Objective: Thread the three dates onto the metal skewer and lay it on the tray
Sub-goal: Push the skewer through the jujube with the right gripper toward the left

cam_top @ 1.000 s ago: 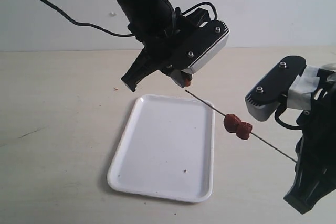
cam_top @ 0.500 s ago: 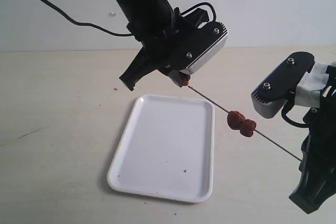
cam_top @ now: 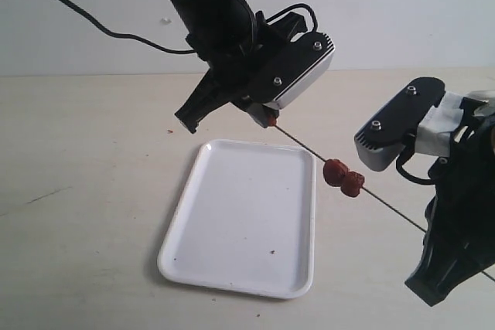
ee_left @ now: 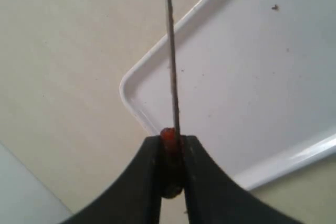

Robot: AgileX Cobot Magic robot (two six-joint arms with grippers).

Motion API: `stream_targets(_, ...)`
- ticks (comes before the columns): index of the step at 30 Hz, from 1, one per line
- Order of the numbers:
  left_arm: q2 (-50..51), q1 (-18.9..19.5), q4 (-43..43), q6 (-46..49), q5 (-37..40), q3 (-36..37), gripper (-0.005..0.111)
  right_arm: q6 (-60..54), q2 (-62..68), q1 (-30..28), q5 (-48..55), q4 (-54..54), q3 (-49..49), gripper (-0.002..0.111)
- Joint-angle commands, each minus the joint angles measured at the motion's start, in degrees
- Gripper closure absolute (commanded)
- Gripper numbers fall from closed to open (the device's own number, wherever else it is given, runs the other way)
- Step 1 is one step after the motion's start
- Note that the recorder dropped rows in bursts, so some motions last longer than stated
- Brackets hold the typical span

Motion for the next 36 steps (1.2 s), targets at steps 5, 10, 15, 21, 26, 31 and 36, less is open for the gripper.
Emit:
stream_targets(5, -0.52, 0.13, -0.69, 0.09, 0.71, -0.41, 0.095, 0.0, 0.58, 0.07, -4.59, -0.13, -0.35, 0.108)
stream_targets(10, -0.52, 0.13, -2.02, 0.09, 0.71, -0.41, 0.095, 0.0, 0.58, 0.07, -6.1, -0.13, -0.35, 0.108)
stream_targets(15, -0.52, 0.13, -2.14, 0.09, 0.99, -0.41, 0.095, 0.0, 0.58, 0.07, -9.04, -0.13, -0.35, 0.108)
stream_targets(21, -0.52, 0.13, -4.21, 0.09, 1.2, -0.41, 0.095, 0.46, 1.51, 0.07, -11.74, -0.13, -0.35, 0.108)
stream_targets(26, -0.52, 0.0, -4.91, 0.09, 1.2, -0.41, 0.095, 0.46, 3.75, 0.07, -14.46, -0.13, -0.35, 0.108)
stream_targets(31, -0.52, 0.0, -4.91, 0.09, 1.34, -0.41, 0.095, 0.46, 4.53, 0.07, -19.34, -0.02, -0.35, 0.108)
stream_targets(36, -0.52, 0.0, -5.66, 0.09, 1.35, -0.41, 0.095, 0.46, 4.53, 0.07, -23.39, 0.3, -0.35, 0.108)
